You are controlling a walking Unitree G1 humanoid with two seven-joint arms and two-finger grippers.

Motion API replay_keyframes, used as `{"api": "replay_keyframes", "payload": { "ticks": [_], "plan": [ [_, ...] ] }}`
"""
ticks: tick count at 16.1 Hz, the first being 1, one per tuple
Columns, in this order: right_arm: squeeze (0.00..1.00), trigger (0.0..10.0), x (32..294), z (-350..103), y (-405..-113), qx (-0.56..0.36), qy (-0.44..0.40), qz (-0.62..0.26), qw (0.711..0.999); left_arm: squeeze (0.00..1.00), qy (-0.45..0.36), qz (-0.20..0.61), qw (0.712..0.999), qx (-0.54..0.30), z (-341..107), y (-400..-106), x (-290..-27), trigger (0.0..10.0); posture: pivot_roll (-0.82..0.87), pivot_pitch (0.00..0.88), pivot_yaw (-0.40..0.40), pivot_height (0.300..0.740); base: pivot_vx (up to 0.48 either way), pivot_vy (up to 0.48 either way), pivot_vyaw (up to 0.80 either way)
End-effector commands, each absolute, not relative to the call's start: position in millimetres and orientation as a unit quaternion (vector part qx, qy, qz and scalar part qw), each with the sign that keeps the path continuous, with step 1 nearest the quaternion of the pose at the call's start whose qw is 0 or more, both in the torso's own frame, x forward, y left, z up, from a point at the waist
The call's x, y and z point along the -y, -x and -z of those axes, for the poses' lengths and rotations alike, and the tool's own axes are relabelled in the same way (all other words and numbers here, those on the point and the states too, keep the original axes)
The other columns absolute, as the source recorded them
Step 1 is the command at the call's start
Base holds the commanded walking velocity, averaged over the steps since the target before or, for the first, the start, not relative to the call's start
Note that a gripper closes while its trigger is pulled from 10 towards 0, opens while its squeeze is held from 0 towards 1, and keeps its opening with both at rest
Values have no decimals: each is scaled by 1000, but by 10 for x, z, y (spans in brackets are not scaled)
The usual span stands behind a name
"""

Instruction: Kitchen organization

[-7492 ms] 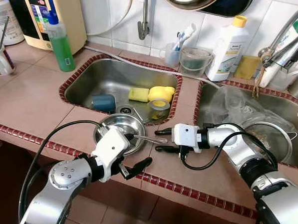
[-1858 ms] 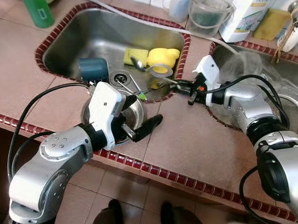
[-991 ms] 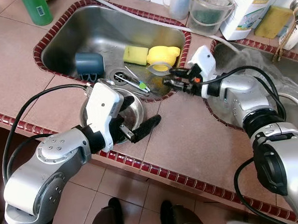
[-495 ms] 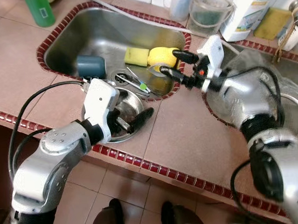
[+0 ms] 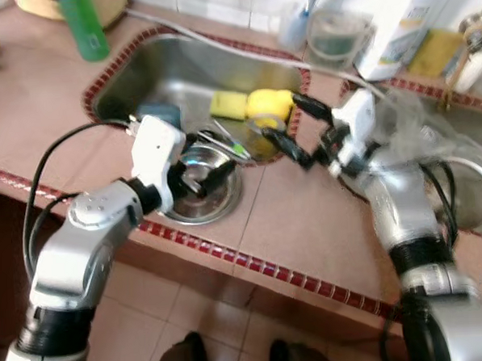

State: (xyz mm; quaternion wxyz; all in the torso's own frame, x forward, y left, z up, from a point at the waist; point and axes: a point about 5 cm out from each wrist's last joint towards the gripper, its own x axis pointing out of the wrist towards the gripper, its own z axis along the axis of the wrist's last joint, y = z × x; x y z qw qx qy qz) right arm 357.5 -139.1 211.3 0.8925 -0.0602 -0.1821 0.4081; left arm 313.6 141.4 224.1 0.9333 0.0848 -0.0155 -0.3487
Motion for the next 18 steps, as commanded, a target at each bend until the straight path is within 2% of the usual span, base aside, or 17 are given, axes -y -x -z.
{"api": "replay_keyframes", "payload": {
  "ticks": [1,5,9,18],
  "plan": [
    [0,10000,1394,-2145,-3517,192,56,-405,892,0,-92,347,933,18,-2234,-3188,-1437,10000,-62,98,-44,740,0,0,0],
    [0,10000,1313,-1984,-3076,171,32,-423,889,0,-86,329,940,-6,-2132,-3410,-1546,10000,-95,72,-29,740,0,0,0],
    [0,10000,1309,-1901,-2847,151,25,-422,893,0,-91,327,940,-29,-2032,-3468,-1609,10000,-118,63,-26,740,0,0,0],
    [0,10000,1293,-1733,-2296,90,-26,-365,926,0,-109,326,930,-132,-1621,-3571,-1817,10000,-153,53,0,740,0,0,0]
  ]
}}
